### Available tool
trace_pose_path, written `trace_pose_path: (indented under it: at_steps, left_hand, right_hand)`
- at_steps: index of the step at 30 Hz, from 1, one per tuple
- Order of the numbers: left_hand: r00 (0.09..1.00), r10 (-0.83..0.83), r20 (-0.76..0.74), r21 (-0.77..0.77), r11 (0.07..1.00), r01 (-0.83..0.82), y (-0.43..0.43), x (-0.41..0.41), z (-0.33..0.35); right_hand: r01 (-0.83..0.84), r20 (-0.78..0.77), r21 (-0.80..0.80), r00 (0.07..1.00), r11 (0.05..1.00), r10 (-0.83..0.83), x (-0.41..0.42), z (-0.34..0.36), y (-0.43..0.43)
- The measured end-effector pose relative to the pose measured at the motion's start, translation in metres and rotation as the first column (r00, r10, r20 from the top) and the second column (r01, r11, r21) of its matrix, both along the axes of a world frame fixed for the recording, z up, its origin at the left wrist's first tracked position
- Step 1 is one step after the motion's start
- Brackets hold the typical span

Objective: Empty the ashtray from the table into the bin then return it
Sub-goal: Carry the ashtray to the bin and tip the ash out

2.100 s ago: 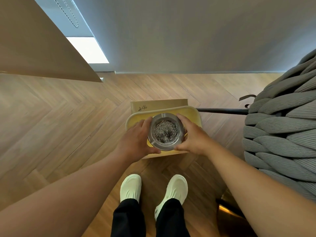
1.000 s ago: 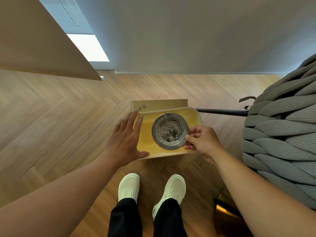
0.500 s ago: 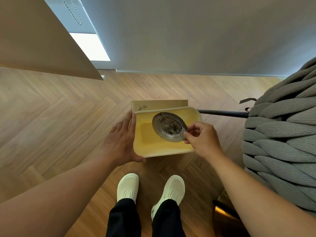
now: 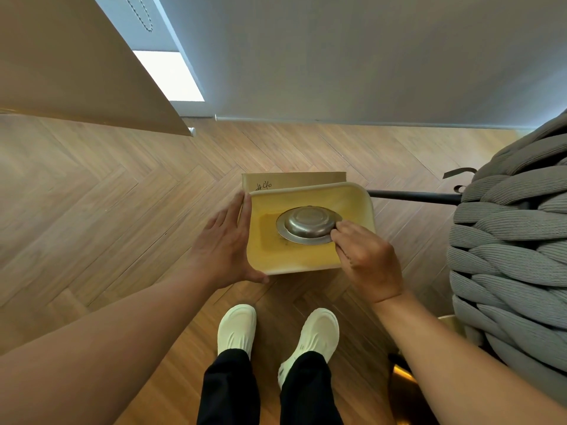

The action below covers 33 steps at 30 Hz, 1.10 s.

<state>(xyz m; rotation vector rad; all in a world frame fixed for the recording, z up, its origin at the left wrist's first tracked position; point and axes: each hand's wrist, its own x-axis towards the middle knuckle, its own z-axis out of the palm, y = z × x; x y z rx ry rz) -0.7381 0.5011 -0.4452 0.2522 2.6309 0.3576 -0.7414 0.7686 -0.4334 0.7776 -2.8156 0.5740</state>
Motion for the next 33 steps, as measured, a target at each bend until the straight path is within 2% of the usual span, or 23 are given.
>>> trace_pose_path:
  at_steps: [10,33]
  left_hand:
    - [1.000,0.003,0.016,-0.014,1.000,-0.003,-0.0001,-0.0005,-0.0008]
    - [1.000,0.012,0.024,-0.024,1.000,-0.011,0.0025,0.0008,-0.0005]
  right_hand:
    - [-0.005,0.000,0.043,1.000,0.999,0.005,-0.0037,0.0047,0.0025]
    - [-0.017,-0.009,0.024,1.000,1.000,0.018,0.0027,0.0040,0.0071]
